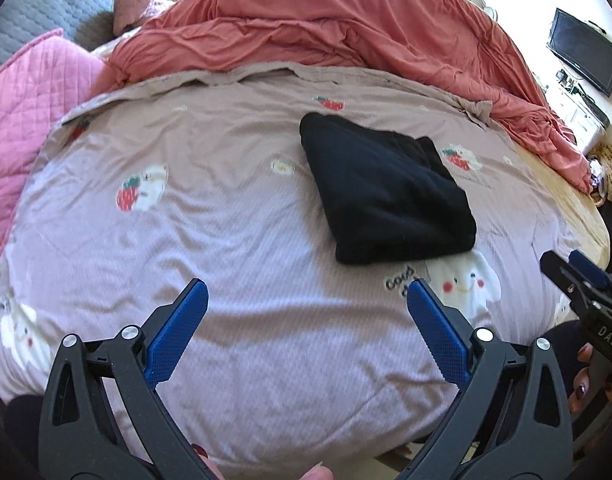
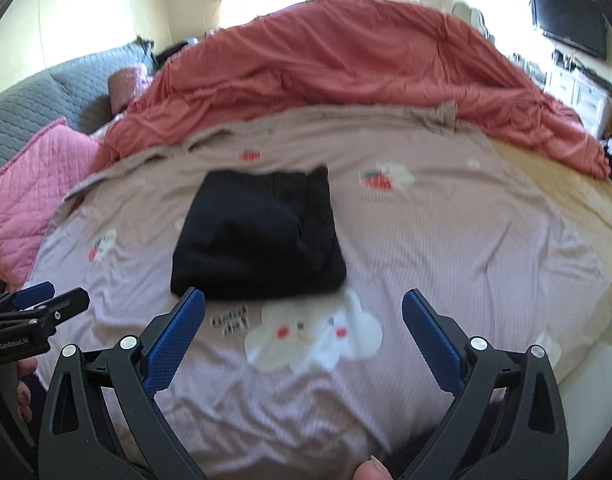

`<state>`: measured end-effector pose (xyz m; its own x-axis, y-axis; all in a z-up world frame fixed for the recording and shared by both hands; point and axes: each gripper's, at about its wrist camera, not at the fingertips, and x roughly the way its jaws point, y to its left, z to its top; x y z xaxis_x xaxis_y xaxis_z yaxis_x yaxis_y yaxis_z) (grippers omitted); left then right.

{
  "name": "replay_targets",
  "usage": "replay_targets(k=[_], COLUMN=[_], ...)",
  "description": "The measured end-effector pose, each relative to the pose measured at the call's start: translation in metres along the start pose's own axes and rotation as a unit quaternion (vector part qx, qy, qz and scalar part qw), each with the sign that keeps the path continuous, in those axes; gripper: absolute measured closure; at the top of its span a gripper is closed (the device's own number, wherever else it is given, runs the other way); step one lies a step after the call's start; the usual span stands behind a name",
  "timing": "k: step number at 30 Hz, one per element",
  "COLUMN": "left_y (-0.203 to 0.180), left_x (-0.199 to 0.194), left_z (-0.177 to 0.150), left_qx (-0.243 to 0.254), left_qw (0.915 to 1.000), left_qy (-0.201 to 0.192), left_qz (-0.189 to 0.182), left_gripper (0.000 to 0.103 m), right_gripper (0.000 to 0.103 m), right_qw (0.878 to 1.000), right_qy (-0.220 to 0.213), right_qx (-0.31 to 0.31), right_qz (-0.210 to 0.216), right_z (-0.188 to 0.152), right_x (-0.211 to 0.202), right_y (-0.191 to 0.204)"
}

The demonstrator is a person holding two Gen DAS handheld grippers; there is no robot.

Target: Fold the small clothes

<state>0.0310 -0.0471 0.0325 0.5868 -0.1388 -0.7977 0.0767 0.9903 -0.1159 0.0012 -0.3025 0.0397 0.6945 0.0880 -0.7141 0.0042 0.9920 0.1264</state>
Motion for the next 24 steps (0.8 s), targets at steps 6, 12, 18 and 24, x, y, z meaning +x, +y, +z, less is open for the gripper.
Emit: replay_targets(k=[6, 12, 18, 24], left_y=[-0.002, -0.003, 0.000, 0.000], left_x=[0.007, 0.006, 0.005, 0.006], left_z=[-0.011, -0.013, -0.012, -0.012], left_qx=[-0.004, -0.005, -0.010, -0.010], left_qw=[0.9999, 0.9998, 0.9998, 0.9997], left_qy=[0.015, 0.017, 0.017, 0.020], left_qz=[-0.005, -0.004, 0.000, 0.005], left_gripper=[0.009, 0.009, 0.009, 0.009], right_gripper=[0.005, 0.005, 0.005, 0.005], right_qw=[1.000, 1.000, 1.000, 1.000], right_qy=[0.013, 0.014, 0.020, 0.022], right_qx=[-0.013, -0.016, -0.015, -0.012], right_qz=[-0.005, -0.004, -0.005, -0.005], right_z=[-0.013, -0.013, -0.012, -0.012], right_x=[0.001, 0.002, 0.005, 0.007], right_y=[0.005, 0.005, 0.003, 0.001])
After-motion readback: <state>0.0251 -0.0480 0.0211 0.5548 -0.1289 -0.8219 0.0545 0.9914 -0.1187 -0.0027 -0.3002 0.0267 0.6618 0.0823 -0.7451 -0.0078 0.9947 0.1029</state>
